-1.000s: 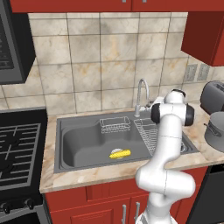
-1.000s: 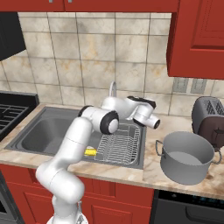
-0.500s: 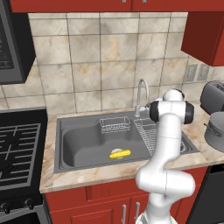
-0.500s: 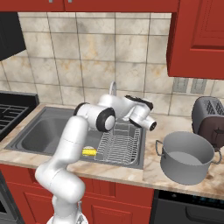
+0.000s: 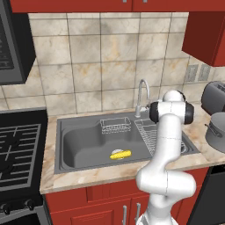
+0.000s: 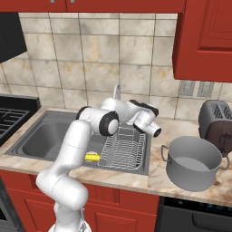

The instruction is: Dump the corn from the pot into the sink. Then turn on the water and wash the corn. Then turn off the water and put the corn back in the pot.

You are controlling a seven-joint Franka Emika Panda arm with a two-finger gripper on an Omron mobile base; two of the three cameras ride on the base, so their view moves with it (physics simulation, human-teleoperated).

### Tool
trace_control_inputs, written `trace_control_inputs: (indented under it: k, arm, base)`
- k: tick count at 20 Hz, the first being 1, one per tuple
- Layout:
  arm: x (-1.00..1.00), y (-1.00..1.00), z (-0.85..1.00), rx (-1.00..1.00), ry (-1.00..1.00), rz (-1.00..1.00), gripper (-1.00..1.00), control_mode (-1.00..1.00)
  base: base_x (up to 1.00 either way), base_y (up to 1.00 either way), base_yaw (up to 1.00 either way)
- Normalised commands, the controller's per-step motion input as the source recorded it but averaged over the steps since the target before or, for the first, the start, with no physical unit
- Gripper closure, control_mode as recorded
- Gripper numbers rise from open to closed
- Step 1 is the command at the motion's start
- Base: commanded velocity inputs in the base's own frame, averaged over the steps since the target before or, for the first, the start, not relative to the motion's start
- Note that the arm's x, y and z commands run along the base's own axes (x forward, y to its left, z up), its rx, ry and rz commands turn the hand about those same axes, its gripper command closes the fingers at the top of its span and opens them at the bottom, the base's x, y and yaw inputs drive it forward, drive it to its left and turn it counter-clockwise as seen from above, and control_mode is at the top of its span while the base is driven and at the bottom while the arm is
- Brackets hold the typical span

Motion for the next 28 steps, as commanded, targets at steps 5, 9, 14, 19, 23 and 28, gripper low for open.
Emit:
trace_control_inputs:
  k: [5,9,14,19,23,28]
  arm:
    - [0.05,-0.42,0.0,0.2,0.03,-0.06,1.0,-1.0]
    - [0.0,-0.6,0.0,0.31,0.0,-0.04,1.0,-1.0]
    - [0.0,-0.69,-0.01,0.39,0.0,-0.04,1.0,-1.0]
    - [0.0,-0.7,0.0,0.41,0.0,-0.04,1.0,-1.0]
    - [0.0,-0.69,-0.04,0.36,0.0,-0.04,1.0,-1.0]
    - [-0.06,-0.4,-0.01,0.25,-0.01,-0.01,1.0,-1.0]
  base:
    - [0.0,0.0,0.0]
    - [0.0,0.0,0.0]
    - [0.0,0.0,0.0]
    - [0.0,0.0,0.0]
    - [0.0,0.0,0.0]
    - [0.0,0.0,0.0]
